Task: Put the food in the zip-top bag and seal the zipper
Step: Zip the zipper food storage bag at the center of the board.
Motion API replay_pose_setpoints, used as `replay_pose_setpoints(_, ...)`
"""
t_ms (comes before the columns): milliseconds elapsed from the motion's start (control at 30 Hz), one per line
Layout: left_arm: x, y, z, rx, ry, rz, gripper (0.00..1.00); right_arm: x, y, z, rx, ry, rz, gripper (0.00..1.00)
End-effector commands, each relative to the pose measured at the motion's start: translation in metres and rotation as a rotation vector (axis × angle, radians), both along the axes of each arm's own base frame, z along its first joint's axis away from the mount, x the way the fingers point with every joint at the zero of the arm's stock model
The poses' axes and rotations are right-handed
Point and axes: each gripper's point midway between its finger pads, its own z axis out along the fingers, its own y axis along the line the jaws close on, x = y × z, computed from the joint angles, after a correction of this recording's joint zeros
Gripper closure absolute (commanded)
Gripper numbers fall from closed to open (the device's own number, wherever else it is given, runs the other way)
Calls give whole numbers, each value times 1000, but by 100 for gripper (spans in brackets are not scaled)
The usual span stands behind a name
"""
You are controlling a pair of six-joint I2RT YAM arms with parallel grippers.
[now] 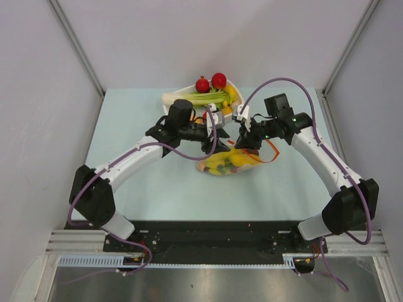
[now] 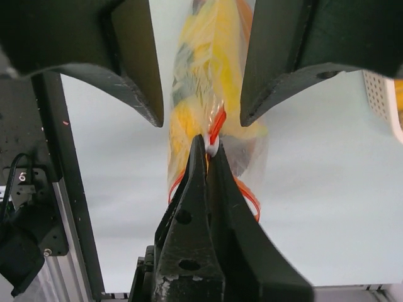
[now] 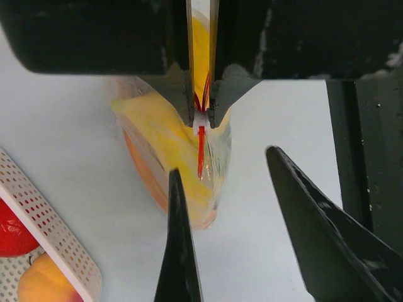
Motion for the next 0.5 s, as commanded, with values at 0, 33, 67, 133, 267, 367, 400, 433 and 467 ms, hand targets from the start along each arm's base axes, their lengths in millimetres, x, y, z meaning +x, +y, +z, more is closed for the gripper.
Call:
replay_pose_setpoints(0,5,-13,11,-6,-94,-50,56,-10,6,25,50,-55,31,100)
replay_pose_setpoints(33,6,-14,8,-2,-80,-51,60,-12,6,25,50,-55,32,100)
replay_pose_setpoints(67,5,-15,6,2,-77,-52,63,-12,6,26,50,-56,32,100)
replay_pose_setpoints(133,6,-15,5,4,-70,-49,67,-13,6,28,53,-62,33,100)
replay_pose_setpoints(267,3,-18,8,-8,-58,-60,91,-15,7,27,45,-65,33,100)
replay_pose_setpoints(367,0,-17,14,-32,-43,-56,100,-15,5,23,34,-65,32,100)
replay_pose_setpoints(400,-1,-16,19,-44,-47,-54,100,-15,4,21,29,-63,32,100)
replay_pose_setpoints(433,-2,-15,22,-54,-25,-43,100,-15,3,19,25,-61,28,100)
replay_pose_setpoints(467,0,-13,25,-67,-10,-30,100,-14,2,17,19,-55,22,100)
